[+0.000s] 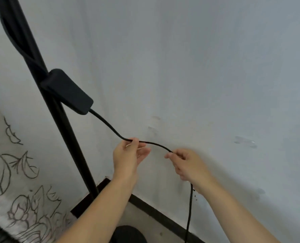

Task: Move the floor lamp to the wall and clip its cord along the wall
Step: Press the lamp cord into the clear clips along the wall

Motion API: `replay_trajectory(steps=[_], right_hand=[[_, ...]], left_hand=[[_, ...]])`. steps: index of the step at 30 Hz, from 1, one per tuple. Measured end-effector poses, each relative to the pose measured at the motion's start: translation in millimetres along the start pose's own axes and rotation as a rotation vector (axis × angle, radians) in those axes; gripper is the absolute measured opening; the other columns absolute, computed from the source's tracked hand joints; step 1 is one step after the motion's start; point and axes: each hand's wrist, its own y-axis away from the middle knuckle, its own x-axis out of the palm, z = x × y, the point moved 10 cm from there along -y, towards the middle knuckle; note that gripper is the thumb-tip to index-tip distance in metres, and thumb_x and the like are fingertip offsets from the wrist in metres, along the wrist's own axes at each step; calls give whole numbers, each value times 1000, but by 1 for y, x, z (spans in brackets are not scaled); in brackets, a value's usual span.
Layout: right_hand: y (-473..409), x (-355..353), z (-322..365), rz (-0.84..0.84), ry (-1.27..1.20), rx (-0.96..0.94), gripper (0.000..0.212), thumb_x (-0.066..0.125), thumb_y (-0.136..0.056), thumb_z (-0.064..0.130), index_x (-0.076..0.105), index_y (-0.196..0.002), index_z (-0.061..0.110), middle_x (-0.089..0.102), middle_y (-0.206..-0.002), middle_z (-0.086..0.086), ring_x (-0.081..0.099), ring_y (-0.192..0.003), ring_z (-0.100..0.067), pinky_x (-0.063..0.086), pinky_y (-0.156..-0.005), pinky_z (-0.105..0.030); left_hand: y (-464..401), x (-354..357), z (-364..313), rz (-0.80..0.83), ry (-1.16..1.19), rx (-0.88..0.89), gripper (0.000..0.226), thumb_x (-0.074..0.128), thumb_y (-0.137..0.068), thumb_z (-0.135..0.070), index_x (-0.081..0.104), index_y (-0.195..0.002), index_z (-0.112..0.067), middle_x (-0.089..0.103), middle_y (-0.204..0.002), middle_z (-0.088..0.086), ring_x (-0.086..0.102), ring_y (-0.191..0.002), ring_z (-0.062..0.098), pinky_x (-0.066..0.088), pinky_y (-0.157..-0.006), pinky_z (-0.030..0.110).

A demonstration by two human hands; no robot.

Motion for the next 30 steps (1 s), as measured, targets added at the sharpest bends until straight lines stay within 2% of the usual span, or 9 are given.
replay_trajectory(steps=[3, 6, 7, 10, 14, 18, 22, 27, 30], right_hand=[[-4, -8, 33, -177, 290, -157, 23, 52, -90, 27, 71, -77, 23, 43, -36, 10, 41, -38, -3, 32, -46, -16], [-9, -3, 62, -285, 449, -288, 31, 51, -91, 24, 70, -79, 2, 54, -49, -4, 41, -43, -8, 34, -47, -18], [-11, -3, 69, -321, 480, -311, 33, 50, -91, 23, 70, -81, -1, 60, -58, -14, 42, -47, -12, 40, -53, -27], [-14, -6, 80, -386, 523, -312, 36, 47, -91, 23, 69, -79, -2, 67, -70, -22, 57, -61, -34, 50, -63, -38], [-13, -7, 77, -360, 542, -266, 36, 45, -91, 22, 67, -77, -3, 67, -66, -25, 64, -61, -39, 56, -63, -45], [-12, -7, 72, -354, 563, -267, 36, 44, -90, 23, 66, -78, -3, 65, -67, -26, 54, -51, -30, 56, -62, -42], [-18, -11, 71, -391, 554, -266, 38, 43, -92, 23, 67, -77, -3, 67, -63, -22, 65, -56, -36, 56, -60, -42], [-25, -10, 41, -314, 506, -166, 41, 40, -95, 28, 67, -76, 4, 63, -46, -5, 59, -32, -12, 47, -40, -21], [-28, 0, 8, -230, 326, -50, 43, 39, -97, 35, 65, -73, 11, 58, -39, -1, 56, -30, -11, 41, -35, -15]], left_hand=[[-5, 1, 6, -24, -79, 13, 14, 50, -90, -8, 57, -79, -13, 56, -67, 8, 58, -43, 15, 57, -52, 27], [-19, 13, 1, 11, -64, 52, 14, 49, -92, -7, 55, -80, -12, 57, -69, 9, 58, -43, 14, 58, -52, 26], [-23, 16, 1, 23, -55, 65, 14, 49, -92, -7, 55, -80, -12, 58, -70, 9, 59, -44, 14, 58, -53, 26], [-28, 25, 5, 29, -31, 69, 11, 51, -91, -9, 57, -82, -10, 61, -70, 7, 60, -47, 13, 57, -53, 23], [-29, 26, 13, 3, 11, 56, 10, 50, -91, -8, 59, -86, -9, 63, -77, 9, 61, -54, 14, 57, -55, 22], [-30, 25, 20, 26, 13, 110, 12, 49, -92, -9, 59, -85, -11, 64, -77, 8, 63, -58, 13, 58, -61, 23], [-35, 34, 20, 5, 22, 108, 10, 55, -91, -14, 59, -82, -12, 64, -72, 6, 63, -55, 12, 57, -60, 23], [-38, 39, 28, 25, 64, 73, 17, 56, -91, -19, 55, -77, -10, 62, -66, 4, 60, -52, 8, 56, -60, 23], [-40, 41, 34, 37, 83, 24, 22, 58, -91, -23, 55, -73, -11, 60, -64, 1, 58, -52, 7, 54, -59, 22]])
